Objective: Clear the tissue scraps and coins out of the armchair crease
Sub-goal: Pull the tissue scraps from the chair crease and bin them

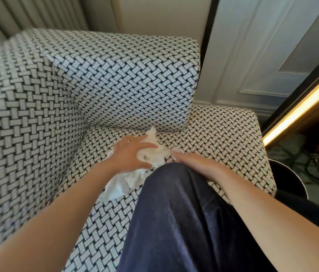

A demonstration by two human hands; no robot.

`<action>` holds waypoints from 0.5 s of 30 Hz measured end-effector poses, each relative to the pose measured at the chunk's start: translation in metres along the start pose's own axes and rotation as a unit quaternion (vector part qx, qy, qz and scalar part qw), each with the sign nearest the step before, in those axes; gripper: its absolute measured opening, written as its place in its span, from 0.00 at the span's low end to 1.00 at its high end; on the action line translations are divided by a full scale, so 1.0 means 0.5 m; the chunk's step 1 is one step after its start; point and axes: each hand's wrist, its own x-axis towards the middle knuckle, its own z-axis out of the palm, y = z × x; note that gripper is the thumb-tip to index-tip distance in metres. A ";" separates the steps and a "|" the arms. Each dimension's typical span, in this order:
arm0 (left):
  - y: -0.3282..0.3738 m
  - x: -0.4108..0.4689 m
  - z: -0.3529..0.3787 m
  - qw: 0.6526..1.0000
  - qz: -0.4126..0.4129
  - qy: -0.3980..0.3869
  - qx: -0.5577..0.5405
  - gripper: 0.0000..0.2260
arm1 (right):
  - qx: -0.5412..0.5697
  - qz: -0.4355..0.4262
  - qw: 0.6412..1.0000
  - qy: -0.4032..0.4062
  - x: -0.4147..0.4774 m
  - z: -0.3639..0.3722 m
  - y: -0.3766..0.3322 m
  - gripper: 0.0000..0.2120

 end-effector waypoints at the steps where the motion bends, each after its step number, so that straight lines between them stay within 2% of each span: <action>1: 0.002 -0.001 0.006 0.999 0.007 -0.008 0.035 0.27 | 0.017 0.005 1.000 -0.003 -0.001 0.000 0.002 0.28; 5: 0.002 -0.002 0.031 0.992 0.029 0.033 0.116 0.25 | 0.027 0.003 1.000 0.007 -0.006 -0.003 0.012 0.26; 8: 0.001 0.002 0.049 0.984 -0.002 0.064 0.164 0.21 | -0.013 -0.002 0.999 0.049 -0.009 -0.008 0.017 0.24; 15: 0.034 0.003 0.063 0.963 -0.066 0.113 0.237 0.15 | 0.003 -0.012 0.992 0.123 -0.023 -0.040 0.031 0.18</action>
